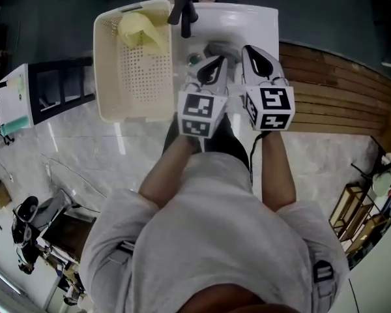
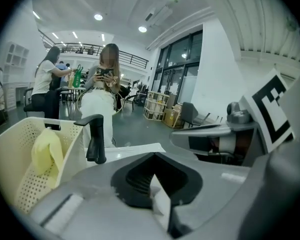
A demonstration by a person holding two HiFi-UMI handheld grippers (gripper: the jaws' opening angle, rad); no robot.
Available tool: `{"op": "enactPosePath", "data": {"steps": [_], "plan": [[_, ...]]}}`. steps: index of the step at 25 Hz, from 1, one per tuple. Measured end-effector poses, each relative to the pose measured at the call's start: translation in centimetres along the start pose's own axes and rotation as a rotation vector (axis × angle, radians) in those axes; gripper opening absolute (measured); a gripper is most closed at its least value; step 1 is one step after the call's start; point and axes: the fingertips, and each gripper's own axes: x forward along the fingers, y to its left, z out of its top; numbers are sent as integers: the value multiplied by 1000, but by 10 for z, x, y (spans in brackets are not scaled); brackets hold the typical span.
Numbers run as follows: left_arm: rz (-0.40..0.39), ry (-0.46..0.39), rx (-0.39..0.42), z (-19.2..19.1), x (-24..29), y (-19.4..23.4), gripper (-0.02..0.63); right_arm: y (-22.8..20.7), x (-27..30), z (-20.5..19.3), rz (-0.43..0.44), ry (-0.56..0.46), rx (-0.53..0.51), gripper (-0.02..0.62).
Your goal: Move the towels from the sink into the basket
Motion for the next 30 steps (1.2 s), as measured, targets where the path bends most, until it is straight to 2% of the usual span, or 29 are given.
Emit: {"op": "enactPosePath", "data": {"steps": [9, 16, 25, 30], "plan": [[14, 82, 3, -35, 27, -14, 20, -26, 0, -40, 10, 29, 58, 6], [14, 179, 81, -60, 44, -16, 20, -36, 13, -68, 36, 24, 112, 6], [28, 284, 104, -96, 75, -9, 20, -46, 19, -98, 44, 53, 175, 6], [9, 339, 128, -117, 96, -5, 20, -56, 17, -110, 29, 67, 200, 6]]}}
